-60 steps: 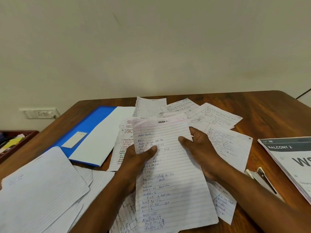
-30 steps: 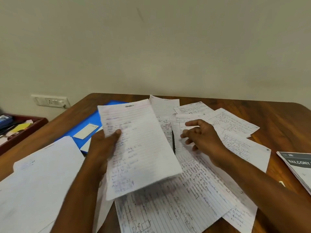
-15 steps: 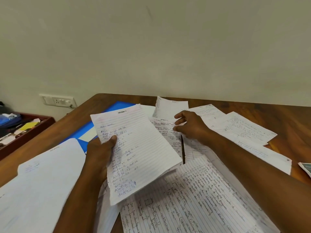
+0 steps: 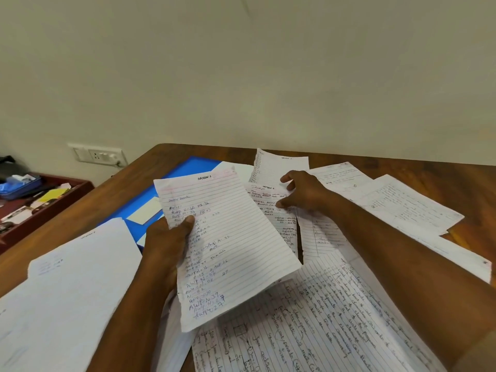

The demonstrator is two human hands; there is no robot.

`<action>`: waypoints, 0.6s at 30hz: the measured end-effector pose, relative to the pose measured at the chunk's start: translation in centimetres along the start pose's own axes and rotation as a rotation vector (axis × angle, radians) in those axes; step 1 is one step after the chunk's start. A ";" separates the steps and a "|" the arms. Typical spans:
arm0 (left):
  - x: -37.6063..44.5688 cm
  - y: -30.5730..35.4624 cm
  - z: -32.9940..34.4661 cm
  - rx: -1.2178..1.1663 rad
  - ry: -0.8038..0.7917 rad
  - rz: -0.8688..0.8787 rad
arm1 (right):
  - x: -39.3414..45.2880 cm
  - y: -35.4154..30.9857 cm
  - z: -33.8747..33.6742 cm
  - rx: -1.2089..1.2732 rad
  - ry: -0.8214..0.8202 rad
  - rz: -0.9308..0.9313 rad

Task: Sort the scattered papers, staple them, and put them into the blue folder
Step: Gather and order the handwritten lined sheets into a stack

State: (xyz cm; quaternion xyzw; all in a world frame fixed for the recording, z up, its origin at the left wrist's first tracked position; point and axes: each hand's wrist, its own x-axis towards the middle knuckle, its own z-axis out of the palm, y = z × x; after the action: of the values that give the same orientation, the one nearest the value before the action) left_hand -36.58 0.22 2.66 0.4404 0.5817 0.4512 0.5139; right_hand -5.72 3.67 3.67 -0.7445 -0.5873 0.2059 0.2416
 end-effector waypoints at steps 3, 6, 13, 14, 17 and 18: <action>0.0 0.0 0.0 0.004 0.006 0.002 | 0.2 0.3 0.0 0.018 0.008 0.026; 0.0 0.1 0.0 -0.001 0.004 0.003 | 0.5 0.4 -0.1 0.017 0.028 0.051; -0.1 0.0 0.1 0.019 0.005 0.025 | 0.5 -0.1 -0.5 0.030 0.029 0.123; -0.1 0.0 0.1 0.015 0.003 0.026 | 0.5 -0.1 -0.4 0.018 0.056 0.109; -0.1 -0.1 0.0 0.005 -0.002 0.028 | 0.3 -0.1 -0.3 0.095 0.144 0.070; -0.1 -0.1 0.0 0.005 -0.001 0.029 | 0.2 -0.1 -0.2 0.148 0.165 0.064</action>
State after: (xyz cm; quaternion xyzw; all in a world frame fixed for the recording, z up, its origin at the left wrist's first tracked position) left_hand -36.54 0.10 2.58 0.4502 0.5760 0.4568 0.5068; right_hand -5.63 3.90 3.94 -0.7575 -0.5244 0.1945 0.3368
